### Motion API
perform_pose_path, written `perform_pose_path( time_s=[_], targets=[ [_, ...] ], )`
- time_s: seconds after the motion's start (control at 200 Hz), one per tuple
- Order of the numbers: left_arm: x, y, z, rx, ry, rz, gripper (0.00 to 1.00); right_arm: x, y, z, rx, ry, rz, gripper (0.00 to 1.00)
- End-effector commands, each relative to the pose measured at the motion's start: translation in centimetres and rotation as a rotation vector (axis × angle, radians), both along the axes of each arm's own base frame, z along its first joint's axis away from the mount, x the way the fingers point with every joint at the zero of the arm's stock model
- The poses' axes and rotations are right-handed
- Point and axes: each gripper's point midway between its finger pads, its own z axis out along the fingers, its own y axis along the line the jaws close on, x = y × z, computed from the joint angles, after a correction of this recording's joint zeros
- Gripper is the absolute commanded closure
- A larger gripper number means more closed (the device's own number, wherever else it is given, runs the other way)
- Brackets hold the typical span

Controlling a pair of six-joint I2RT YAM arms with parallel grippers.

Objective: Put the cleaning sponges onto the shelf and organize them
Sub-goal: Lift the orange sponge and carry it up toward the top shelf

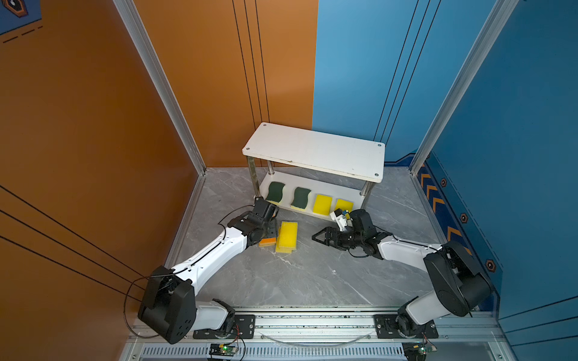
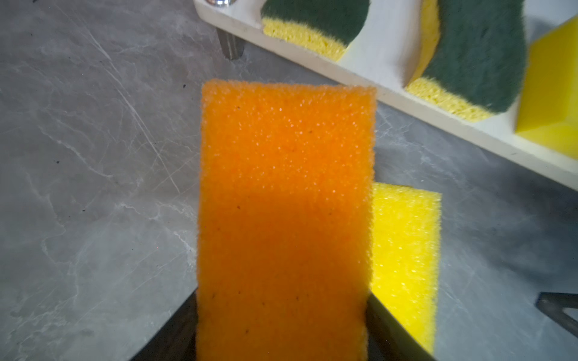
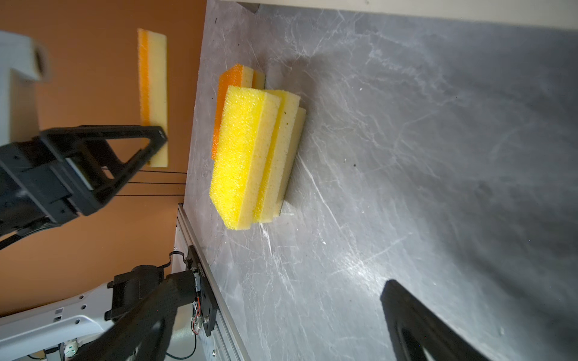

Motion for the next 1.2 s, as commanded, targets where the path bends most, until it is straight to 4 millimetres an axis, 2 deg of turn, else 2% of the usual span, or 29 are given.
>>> perform_pose_path(
  time_s=[0.0, 0.02, 0.04, 0.23, 0.606, 0.926, 1.092, 1.197],
  targets=[
    [-0.6, -0.2, 2.2, -0.028, -0.007, -0.042, 0.30, 0.1, 0.0, 0.7, -0.006, -0.019, 0.006, 0.00],
    [-0.7, -0.3, 2.5, -0.033, -0.011, -0.046, 0.30, 0.1, 0.0, 0.6, -0.006, -0.018, 0.005, 0.00],
    [-0.3, -0.5, 3.9, -0.049, -0.042, -0.050, 0.30, 0.1, 0.0, 0.6, -0.007, -0.017, 0.005, 0.00],
    [-0.8, -1.4, 7.9, -0.123, -0.122, -0.106, 0.31, 0.1, 0.0, 0.3, -0.009, -0.012, 0.005, 0.00],
    [-1.3, -3.1, 14.5, -0.194, -0.244, -0.201, 0.32, 0.1, 0.2, -0.1, -0.009, -0.003, 0.008, 0.00],
    [-1.8, -6.7, 20.8, -0.235, -0.347, -0.340, 0.33, 0.0, 0.3, -0.2, -0.010, 0.002, 0.015, 0.00],
    [-1.6, -8.7, 22.8, -0.239, -0.372, -0.392, 0.33, -0.4, 0.9, 1.1, 0.024, -0.027, 0.043, 0.00],
    [-1.5, -10.3, 24.1, -0.245, -0.394, -0.433, 0.33, -0.6, 0.6, 1.2, 0.010, -0.032, 0.043, 0.00]
  ],
)
